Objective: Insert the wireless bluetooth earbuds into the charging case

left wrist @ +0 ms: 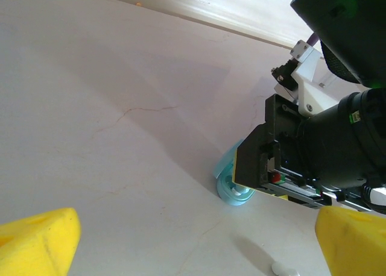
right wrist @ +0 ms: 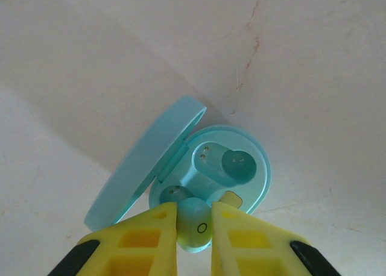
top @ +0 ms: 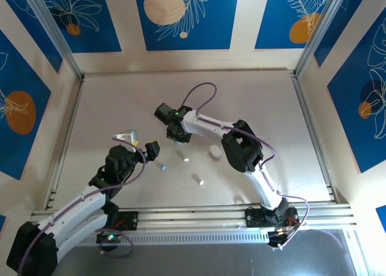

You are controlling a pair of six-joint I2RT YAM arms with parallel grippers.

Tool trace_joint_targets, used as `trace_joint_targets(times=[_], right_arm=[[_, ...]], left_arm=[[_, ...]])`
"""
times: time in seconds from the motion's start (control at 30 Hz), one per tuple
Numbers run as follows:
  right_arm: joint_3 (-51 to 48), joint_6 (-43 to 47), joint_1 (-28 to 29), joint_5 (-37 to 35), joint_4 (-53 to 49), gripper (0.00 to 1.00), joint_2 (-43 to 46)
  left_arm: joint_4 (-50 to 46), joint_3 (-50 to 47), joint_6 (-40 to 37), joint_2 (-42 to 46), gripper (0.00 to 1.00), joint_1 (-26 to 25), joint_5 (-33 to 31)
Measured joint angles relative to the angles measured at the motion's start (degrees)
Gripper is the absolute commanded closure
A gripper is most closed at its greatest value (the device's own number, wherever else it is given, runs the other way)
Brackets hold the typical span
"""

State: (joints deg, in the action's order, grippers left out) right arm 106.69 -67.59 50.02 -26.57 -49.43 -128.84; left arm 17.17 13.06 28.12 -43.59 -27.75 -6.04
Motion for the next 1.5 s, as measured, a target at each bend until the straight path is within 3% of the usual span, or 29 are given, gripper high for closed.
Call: trace_joint_targets(times=[1.33,1.5], right_arm=[[-4.5,1.5,0.4,1.0,2.0,0.7,3.5],[-6.5,1.6,0.6,1.0,2.3,0.5,6.0]], left_arm=[[0.4,0.0,0.0,-0.8,0.0,0.0,1.2],[0.5,0.0,0.0,-0.8,0.0,0.0,1.7]])
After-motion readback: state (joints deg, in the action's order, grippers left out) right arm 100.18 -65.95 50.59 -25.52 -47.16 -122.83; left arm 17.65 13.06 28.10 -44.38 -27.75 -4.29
